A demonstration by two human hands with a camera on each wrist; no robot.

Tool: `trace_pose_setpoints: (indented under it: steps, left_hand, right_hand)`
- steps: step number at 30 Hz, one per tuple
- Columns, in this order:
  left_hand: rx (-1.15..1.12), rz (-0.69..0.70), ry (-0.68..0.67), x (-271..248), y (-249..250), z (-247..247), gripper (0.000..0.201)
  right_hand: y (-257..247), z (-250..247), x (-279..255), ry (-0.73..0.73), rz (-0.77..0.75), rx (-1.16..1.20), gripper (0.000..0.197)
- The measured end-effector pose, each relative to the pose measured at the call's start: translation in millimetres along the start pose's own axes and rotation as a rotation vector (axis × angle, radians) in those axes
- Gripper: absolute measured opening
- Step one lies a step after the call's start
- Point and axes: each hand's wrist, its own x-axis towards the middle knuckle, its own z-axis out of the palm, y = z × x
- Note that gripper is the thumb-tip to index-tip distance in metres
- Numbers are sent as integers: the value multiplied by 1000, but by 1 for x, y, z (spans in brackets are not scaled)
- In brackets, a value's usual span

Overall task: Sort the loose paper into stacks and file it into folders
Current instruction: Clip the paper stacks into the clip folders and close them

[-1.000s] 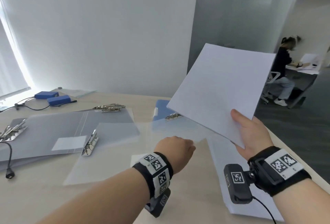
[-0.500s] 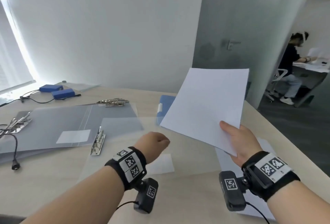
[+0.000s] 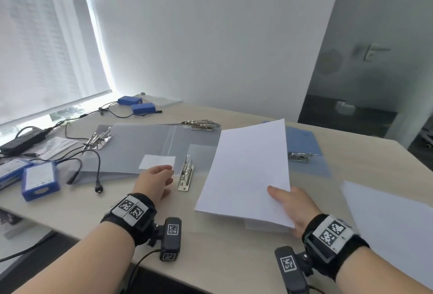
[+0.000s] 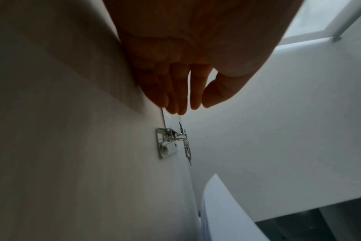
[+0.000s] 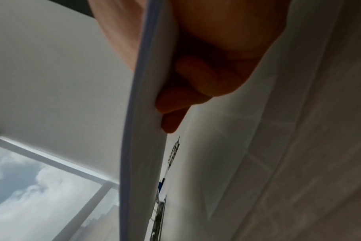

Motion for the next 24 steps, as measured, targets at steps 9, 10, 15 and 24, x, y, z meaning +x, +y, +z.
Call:
trace_pose_setpoints:
  steps: [9,10,15,24]
  left_hand:
    - [110,-30,-111,11,-7,-6,14]
    - [117,-31,-113,11,-7,-7,14]
    - [183,-3,-125,9,-4,-4,13]
    - [189,6,-126,8,-2,-4,12]
  right_hand:
    - [2,43,4,-117,23,-130,20]
    - [2,44,4,-120,24,-143,20]
    - [2,43,6,-131,36,-157,22]
    - [2,42,5,-150,26,-136,25]
